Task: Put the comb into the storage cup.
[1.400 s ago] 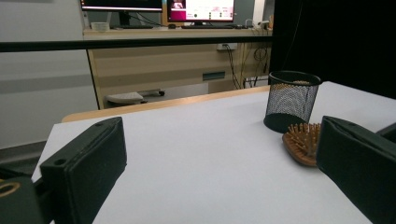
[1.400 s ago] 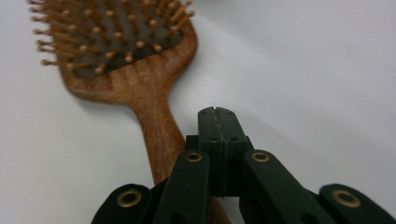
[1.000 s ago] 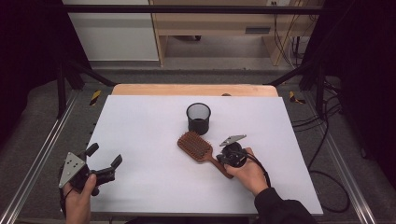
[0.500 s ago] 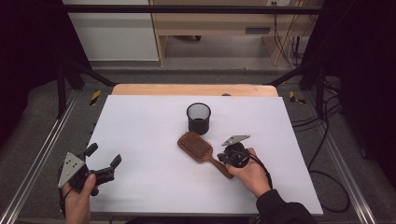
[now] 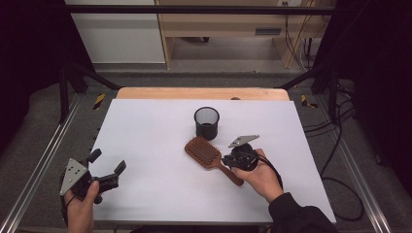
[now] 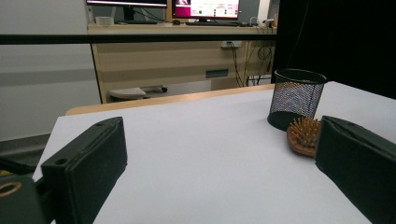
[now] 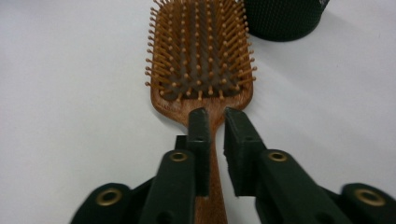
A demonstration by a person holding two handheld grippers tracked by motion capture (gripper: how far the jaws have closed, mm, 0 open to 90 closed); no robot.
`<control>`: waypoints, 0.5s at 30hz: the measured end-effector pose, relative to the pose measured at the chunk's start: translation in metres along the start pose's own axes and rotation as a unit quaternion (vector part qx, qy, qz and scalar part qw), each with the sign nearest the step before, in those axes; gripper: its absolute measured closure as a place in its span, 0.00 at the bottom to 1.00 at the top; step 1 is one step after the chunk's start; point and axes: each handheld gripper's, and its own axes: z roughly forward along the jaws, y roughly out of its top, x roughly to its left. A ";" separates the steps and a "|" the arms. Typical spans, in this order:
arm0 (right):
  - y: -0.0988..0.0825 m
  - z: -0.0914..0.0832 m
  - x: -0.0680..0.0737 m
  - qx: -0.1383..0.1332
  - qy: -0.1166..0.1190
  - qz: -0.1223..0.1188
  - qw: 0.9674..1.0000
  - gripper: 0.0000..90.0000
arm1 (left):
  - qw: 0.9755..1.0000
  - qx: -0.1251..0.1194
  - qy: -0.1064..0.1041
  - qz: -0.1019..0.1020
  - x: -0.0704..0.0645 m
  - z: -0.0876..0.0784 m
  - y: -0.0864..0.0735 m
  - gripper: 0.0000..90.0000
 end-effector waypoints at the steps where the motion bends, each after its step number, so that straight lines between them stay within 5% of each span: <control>1: 0.002 -0.001 0.000 -0.003 0.001 0.000 1.000 0.79 | 1.000 0.000 0.000 0.000 0.000 0.000 0.000 0.03; 11: 0.014 0.005 0.007 0.023 -0.005 -0.033 0.999 0.30 | 1.000 0.002 0.001 -0.002 0.001 0.000 0.000 0.03; 15: 0.015 0.013 0.009 0.051 -0.011 -0.025 0.998 0.15 | 1.000 0.002 0.001 -0.003 0.001 0.000 0.000 0.03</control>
